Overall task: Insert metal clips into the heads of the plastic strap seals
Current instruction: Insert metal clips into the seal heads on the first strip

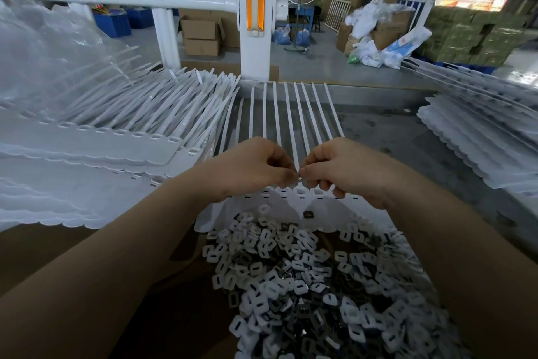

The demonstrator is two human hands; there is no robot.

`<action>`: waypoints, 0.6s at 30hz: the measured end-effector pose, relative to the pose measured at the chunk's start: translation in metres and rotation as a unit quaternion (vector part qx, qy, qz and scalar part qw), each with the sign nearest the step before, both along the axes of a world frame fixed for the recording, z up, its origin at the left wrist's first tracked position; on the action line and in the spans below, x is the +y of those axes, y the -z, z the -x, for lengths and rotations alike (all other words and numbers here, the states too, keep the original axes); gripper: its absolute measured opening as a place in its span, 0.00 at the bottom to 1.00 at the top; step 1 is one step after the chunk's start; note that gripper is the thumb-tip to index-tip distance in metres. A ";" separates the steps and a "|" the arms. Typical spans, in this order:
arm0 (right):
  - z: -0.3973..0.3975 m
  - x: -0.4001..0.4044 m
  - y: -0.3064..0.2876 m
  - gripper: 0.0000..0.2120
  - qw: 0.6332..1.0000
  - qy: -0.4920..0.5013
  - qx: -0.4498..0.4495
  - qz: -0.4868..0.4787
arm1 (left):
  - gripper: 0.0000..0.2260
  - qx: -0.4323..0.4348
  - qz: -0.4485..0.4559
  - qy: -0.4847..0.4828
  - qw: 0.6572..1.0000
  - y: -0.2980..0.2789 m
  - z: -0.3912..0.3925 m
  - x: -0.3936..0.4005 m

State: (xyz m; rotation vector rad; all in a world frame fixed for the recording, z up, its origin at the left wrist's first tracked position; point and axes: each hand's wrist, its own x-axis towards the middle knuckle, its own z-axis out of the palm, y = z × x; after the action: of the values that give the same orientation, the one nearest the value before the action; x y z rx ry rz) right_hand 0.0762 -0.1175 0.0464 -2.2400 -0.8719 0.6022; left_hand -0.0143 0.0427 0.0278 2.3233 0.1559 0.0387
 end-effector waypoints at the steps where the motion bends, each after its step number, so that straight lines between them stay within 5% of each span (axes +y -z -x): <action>1: 0.000 0.000 0.001 0.04 1.000 0.013 -0.002 0.006 | 0.01 -0.005 -0.017 -0.003 1.000 0.002 -0.001 0.000; 5: 0.001 0.001 0.006 0.05 0.998 0.043 -0.023 0.049 | 0.09 0.001 -0.108 -0.013 0.994 0.013 -0.001 0.007; 18: 0.006 0.006 0.015 0.09 0.992 0.031 -0.091 0.080 | 0.07 -0.011 -0.109 -0.005 0.994 0.021 -0.004 0.013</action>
State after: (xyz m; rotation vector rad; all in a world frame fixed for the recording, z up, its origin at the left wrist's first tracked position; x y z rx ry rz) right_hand 0.0706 -0.1111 0.0312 -2.4883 -0.8643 0.4594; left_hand -0.0105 0.0558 0.0067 2.5399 0.1583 0.0909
